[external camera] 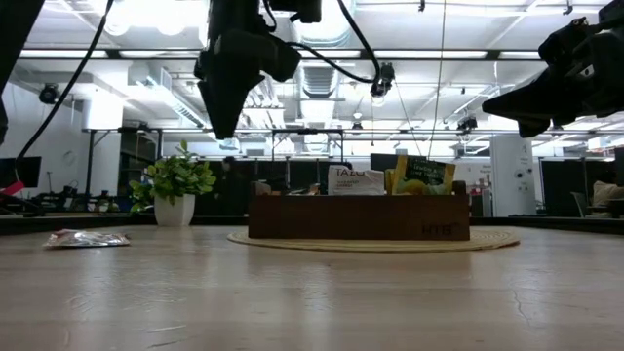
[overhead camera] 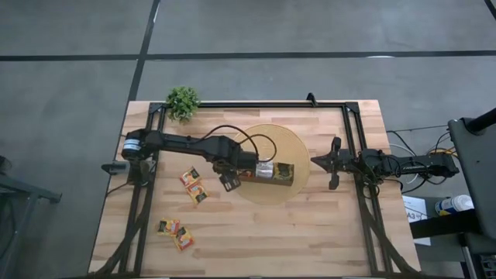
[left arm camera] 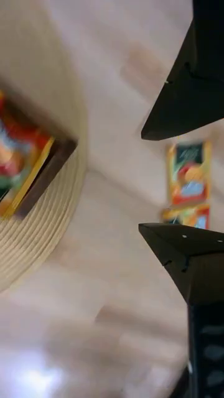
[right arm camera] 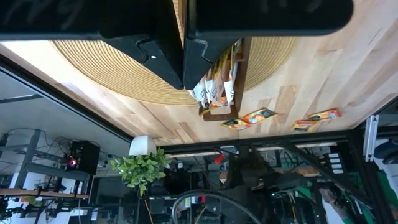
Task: Pick & Place Tea
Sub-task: Put the orange tea bag into the left section of the wooden organizer
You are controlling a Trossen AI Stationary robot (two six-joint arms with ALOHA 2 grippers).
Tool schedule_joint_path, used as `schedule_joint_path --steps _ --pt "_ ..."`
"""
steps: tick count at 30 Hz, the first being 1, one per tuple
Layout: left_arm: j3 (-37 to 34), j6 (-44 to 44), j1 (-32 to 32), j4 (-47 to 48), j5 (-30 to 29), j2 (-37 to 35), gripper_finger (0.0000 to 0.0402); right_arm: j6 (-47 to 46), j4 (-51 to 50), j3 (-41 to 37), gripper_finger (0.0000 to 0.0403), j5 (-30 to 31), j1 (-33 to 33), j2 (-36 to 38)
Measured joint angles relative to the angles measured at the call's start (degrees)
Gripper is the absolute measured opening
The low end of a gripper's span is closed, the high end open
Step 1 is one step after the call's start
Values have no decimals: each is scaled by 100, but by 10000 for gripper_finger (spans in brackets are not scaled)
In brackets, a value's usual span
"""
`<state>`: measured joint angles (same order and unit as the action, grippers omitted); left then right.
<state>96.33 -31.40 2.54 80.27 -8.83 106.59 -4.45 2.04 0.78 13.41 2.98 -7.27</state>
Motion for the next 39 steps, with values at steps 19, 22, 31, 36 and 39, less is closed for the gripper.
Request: schedule_joint_path --steps 19,22,31,36,39 --pt "-13 -91 312 808 2304 -2 220 0 0 0 9 0 0 0" --pt "-55 -198 488 834 2298 -15 220 0 0 0 8 0 0 0" --pt "-1806 -1309 759 -464 2278 -1301 220 0 2 0 9 2 0 0" --pt "-3529 -2841 843 -1568 2631 -2588 220 0 2 0 9 2 0 0" --pt "-4376 -4000 1012 -1994 2632 -3351 220 0 2 0 9 2 0 0"
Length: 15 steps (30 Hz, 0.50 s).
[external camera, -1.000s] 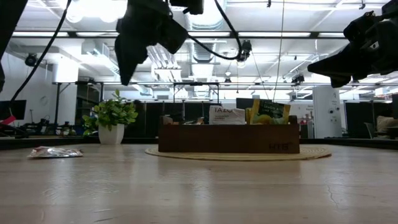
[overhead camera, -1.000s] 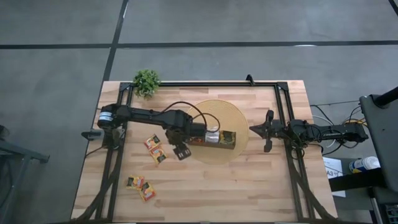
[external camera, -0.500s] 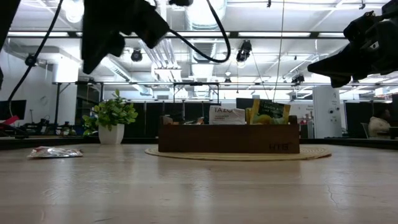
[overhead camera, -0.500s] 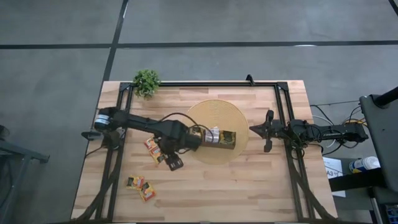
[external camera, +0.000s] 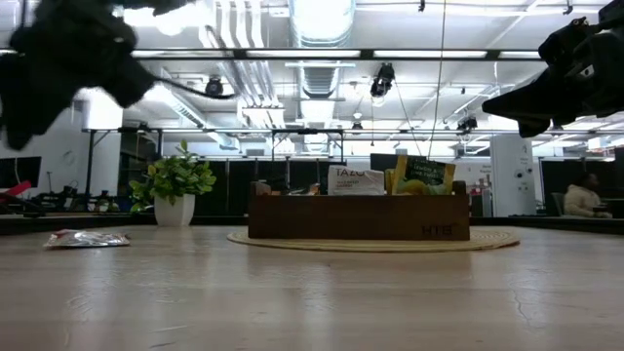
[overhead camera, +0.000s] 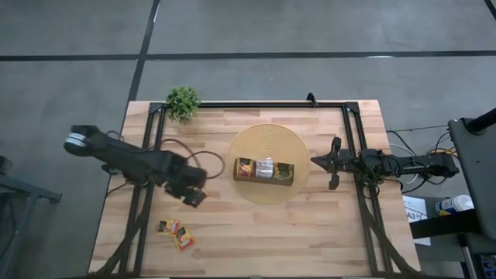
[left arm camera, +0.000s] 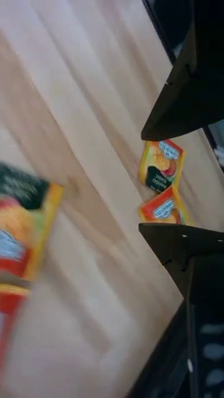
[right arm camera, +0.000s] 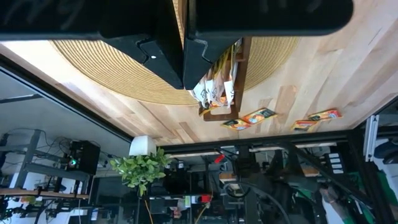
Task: Pick & Place Tea
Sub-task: Put the orange tea bag into the left section of the wooden organizer
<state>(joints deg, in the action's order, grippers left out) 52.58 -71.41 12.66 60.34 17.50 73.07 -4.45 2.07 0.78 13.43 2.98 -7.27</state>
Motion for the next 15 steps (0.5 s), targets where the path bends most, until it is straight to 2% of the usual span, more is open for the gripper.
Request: schedule_joint_path --steps 3,8,12,15 --pt "-622 -1015 261 -425 -52 -674 219 0 -1 0 9 -1 0 0" --pt "-1282 -2488 786 -1039 -500 -1534 219 0 0 0 8 -2 0 0" --pt "-1514 -3371 1304 -1047 -896 -1800 219 0 -1 0 8 -1 0 0" --pt "-1633 -3844 1654 -1043 -955 -1816 219 0 -1 0 9 -2 0 0"
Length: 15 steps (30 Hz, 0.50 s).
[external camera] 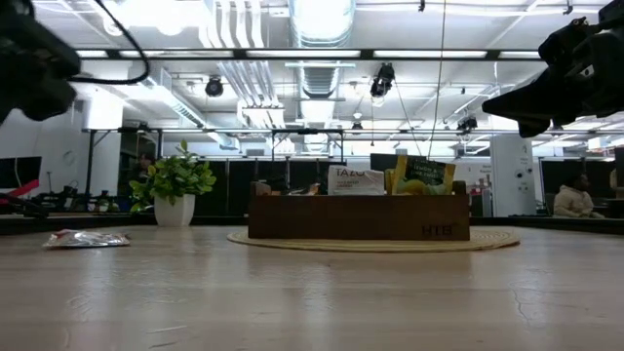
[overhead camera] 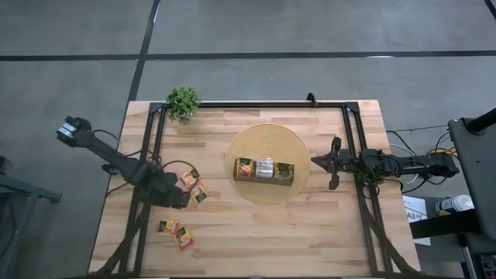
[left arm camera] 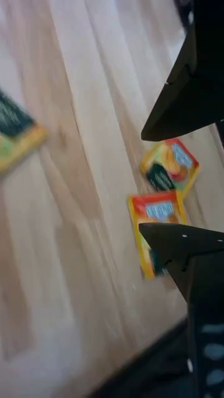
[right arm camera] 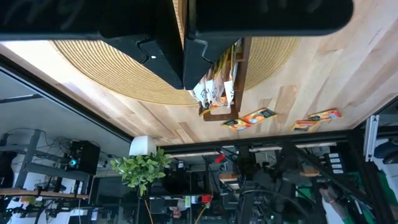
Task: Pick & Place Tea
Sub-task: Put the orange tea bag into the left section of the wooden organizer
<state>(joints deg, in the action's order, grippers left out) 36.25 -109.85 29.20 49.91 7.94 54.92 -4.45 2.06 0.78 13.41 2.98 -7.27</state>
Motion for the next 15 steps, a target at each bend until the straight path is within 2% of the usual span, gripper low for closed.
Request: schedule_joint_path --steps 10,15 --pt "-239 -1796 1118 -48 11 22 219 0 -1 0 9 0 0 0" --pt "-442 -2216 1537 -317 307 105 215 0 -1 0 9 2 0 0"
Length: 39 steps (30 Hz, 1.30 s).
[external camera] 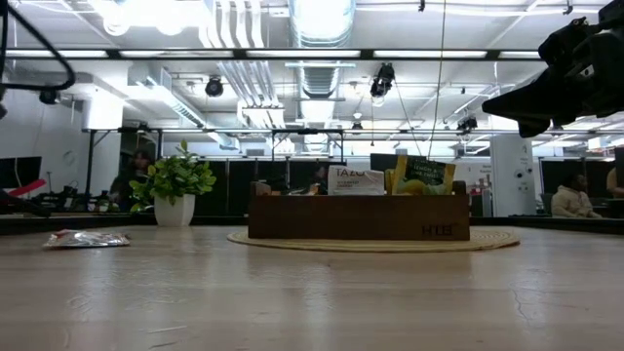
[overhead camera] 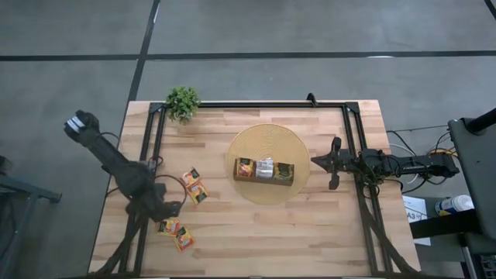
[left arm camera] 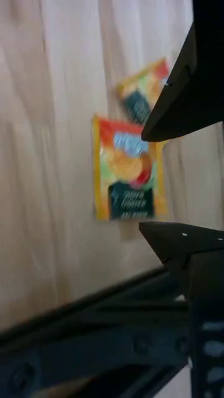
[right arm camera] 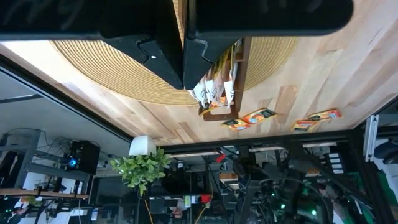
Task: Pick & Place Tea
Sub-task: Put the orange tea bag into the left section of the wooden organizer
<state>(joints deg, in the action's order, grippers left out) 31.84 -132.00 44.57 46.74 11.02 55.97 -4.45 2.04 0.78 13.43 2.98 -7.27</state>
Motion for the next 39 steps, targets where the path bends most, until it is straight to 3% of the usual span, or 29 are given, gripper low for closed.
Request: schedule_joint_path --steps 6,14,26,30,35,39 --pt "-275 -198 260 -152 180 292 200 0 2 0 9 0 0 0" --pt "-931 -207 289 -1675 90 448 194 0 0 0 9 -1 0 0" --pt "-1300 -232 289 -1976 85 503 189 0 2 0 9 -2 0 0" --pt "-1418 -203 291 -2095 129 496 144 0 0 0 9 0 0 0" --pt "-1500 -159 296 -2210 176 479 29 0 1 0 9 -2 0 0" --pt "-1519 -122 296 -2288 93 471 4 0 0 0 9 -2 0 0"
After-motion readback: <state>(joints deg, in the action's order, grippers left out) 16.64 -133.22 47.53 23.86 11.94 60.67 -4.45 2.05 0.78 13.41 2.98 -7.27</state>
